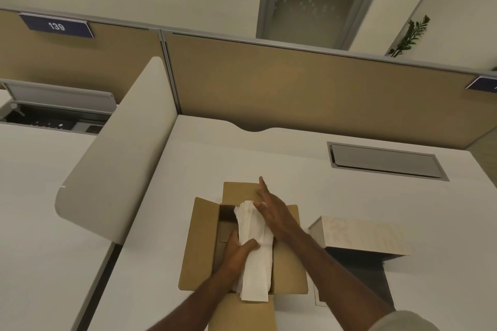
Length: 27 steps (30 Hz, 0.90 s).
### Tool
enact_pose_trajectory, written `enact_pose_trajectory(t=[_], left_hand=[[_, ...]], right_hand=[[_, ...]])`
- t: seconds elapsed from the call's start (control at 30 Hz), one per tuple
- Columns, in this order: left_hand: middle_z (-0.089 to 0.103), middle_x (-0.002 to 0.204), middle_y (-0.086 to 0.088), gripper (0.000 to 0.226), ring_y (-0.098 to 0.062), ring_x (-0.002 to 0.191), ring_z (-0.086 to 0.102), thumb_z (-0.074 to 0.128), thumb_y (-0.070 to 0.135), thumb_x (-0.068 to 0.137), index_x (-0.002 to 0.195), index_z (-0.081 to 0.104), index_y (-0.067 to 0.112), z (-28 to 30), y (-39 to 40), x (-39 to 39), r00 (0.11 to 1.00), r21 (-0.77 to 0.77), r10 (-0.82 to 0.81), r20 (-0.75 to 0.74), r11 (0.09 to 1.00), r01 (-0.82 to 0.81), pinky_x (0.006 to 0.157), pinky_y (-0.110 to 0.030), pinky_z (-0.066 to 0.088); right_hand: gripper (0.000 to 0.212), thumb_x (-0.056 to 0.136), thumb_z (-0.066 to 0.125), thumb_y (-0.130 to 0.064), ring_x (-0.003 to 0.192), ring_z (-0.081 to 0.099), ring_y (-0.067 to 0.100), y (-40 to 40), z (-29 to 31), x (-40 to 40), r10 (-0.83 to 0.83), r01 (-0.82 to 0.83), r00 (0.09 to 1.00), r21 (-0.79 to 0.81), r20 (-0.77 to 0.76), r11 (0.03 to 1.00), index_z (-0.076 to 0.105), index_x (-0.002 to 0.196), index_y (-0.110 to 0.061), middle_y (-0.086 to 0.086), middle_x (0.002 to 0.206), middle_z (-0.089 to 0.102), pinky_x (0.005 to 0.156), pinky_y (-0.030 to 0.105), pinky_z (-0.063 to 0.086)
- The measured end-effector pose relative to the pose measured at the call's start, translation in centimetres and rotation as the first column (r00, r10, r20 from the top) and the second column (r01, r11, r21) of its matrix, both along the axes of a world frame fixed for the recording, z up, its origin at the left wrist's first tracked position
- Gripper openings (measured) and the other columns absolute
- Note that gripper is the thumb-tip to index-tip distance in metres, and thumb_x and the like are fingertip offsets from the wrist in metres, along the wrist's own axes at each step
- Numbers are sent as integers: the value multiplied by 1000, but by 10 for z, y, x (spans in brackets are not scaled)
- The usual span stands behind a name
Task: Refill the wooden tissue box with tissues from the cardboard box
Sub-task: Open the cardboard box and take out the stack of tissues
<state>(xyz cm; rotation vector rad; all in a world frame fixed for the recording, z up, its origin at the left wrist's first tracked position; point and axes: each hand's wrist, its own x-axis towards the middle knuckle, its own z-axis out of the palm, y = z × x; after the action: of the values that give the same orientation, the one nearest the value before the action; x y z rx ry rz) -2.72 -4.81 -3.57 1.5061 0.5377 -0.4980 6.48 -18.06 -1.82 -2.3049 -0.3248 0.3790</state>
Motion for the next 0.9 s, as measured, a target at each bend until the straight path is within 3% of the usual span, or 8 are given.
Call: enact_pose_trajectory(t=[0.13, 0.2, 0.27, 0.4, 0.5, 0.6, 0.77, 0.9], left_hand=[[55, 114, 5, 71, -10, 98, 58, 67, 51, 63, 123, 35, 30, 17, 6, -4, 983, 146, -115, 144, 985, 94, 82, -29, 54], [54, 112, 9, 72, -12, 98, 60, 69, 56, 63, 122, 33, 35, 29, 9, -6, 965, 199, -161, 208, 973, 120, 87, -35, 56], [57, 114, 8, 78, -13, 98, 61, 69, 66, 60, 122, 36, 36, 42, 11, -7, 943, 242, -185, 277, 963, 118, 85, -37, 59], [57, 114, 11, 85, -9, 94, 60, 68, 79, 58, 124, 39, 34, 70, 5, -4, 854, 466, -334, 399, 876, 125, 78, -23, 57], [59, 117, 11, 78, -4, 90, 55, 69, 72, 65, 126, 41, 31, 89, -4, -4, 737, 658, -491, 464, 748, 84, 73, -14, 47], [60, 124, 7, 81, -9, 102, 56, 65, 71, 66, 131, 41, 29, 103, -17, -4, 620, 730, -595, 511, 682, 53, 83, -23, 49], [60, 116, 4, 70, -8, 93, 50, 71, 57, 67, 125, 45, 25, 118, -53, -8, 519, 826, -722, 458, 561, 52, 74, -15, 40], [58, 119, 5, 66, -10, 98, 50, 69, 53, 69, 124, 42, 27, 120, -92, -14, 477, 850, -769, 426, 521, 81, 77, -16, 40]], right_hand=[[60, 93, 42, -64, 143, 23, 2, -17, 65, 6, 66, -67, 991, 5, 115, 998, 20, 148, -50, -25, 156, 24, 119, 44, 25], [66, 85, 49, -73, 137, 13, -17, -25, 104, 0, 227, -211, 953, -96, 202, 973, 24, 144, -56, -40, 149, 21, 114, 31, 21], [76, 80, 53, -76, 135, 0, -23, -29, 135, -9, 445, -375, 852, -272, 276, 886, 25, 146, -52, -33, 153, 24, 112, 26, 12], [99, 75, 53, -79, 150, -9, 15, -31, 167, -33, 727, -369, 625, -714, 283, 595, 15, 153, -32, -3, 164, 12, 121, 50, -6], [111, 72, 59, -77, 150, -13, 29, -36, 176, -51, 747, -214, 597, -838, 294, 501, 7, 155, -26, 6, 165, 6, 116, 62, -7], [118, 70, 70, -69, 150, 6, 33, -50, 180, -63, 717, -173, 636, -854, 283, 491, 1, 155, -24, 9, 160, 26, 116, 63, -5], [120, 76, 76, -51, 131, 48, 31, -91, 177, -79, 573, -116, 760, -805, 306, 582, -11, 154, -24, 9, 138, 57, 120, 55, 1], [112, 82, 72, -45, 112, 57, 27, -141, 167, -91, 494, -129, 794, -697, 353, 705, -11, 154, -27, 6, 127, 63, 110, 41, 32]])
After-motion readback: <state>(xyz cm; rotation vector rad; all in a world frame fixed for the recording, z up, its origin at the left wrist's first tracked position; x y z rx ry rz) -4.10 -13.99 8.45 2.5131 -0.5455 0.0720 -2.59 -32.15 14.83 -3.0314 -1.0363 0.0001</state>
